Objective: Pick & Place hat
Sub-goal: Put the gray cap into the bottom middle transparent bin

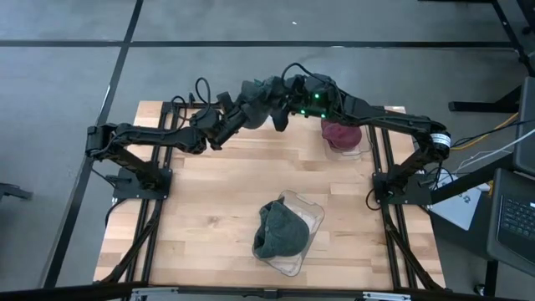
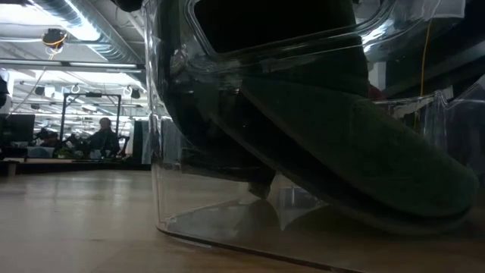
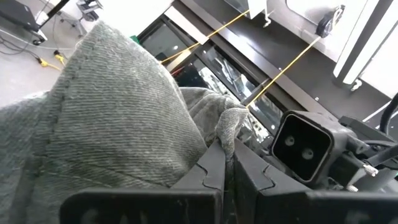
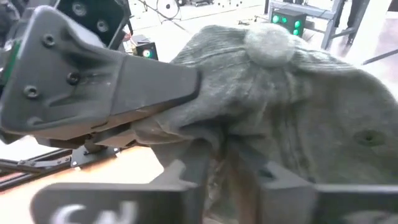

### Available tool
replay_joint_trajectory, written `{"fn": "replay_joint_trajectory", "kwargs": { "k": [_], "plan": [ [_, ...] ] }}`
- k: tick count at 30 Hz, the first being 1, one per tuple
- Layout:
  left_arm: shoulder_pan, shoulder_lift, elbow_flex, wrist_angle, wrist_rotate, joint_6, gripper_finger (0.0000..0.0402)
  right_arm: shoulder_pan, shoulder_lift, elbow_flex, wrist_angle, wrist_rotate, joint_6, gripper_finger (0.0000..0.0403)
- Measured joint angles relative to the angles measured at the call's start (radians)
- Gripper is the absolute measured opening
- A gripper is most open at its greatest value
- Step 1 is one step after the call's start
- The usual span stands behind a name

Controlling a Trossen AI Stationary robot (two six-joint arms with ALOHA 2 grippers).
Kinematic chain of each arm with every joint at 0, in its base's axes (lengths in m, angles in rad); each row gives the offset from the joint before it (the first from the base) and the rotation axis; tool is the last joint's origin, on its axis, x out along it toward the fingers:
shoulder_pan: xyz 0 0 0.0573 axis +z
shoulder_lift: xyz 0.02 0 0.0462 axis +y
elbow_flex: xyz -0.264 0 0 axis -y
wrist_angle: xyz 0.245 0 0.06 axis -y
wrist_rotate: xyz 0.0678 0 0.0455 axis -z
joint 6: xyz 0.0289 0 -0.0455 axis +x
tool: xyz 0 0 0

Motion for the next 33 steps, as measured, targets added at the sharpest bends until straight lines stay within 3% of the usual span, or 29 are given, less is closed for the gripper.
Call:
{"fn": "replay_joint_trajectory", "kwargs": {
  "k": [4, 12, 19, 23, 28, 33],
  "plan": [
    [0.000, 0.000, 0.000, 0.000, 0.002, 0.000, 0.0005, 0.000, 0.000, 0.000, -0.001, -0.019, -0.037, 0.0011],
    [0.000, -0.001, -0.002, -0.010, 0.103, 0.087, 0.0016, -0.001, -0.008, 0.000, -0.075, -0.085, -0.068, 0.0006],
    [0.010, -0.039, -0.002, -0.025, 0.312, 0.181, 0.0043, 0.002, -0.049, 0.001, -0.189, -0.157, -0.106, 0.0003],
    [0.035, -0.108, 0.002, -0.124, 0.418, 0.180, 0.0068, 0.001, -0.075, -0.001, -0.269, -0.156, -0.131, 0.0002],
    [0.065, -0.204, 0.002, -0.305, 0.423, 0.177, 0.0099, 0.003, -0.117, -0.001, -0.328, -0.208, -0.165, 0.0001],
    [0.096, -0.272, 0.001, -0.471, 0.432, 0.095, 0.0119, 0.002, -0.128, -0.001, -0.350, -0.339, -0.211, 0.0001]
  ]
}}
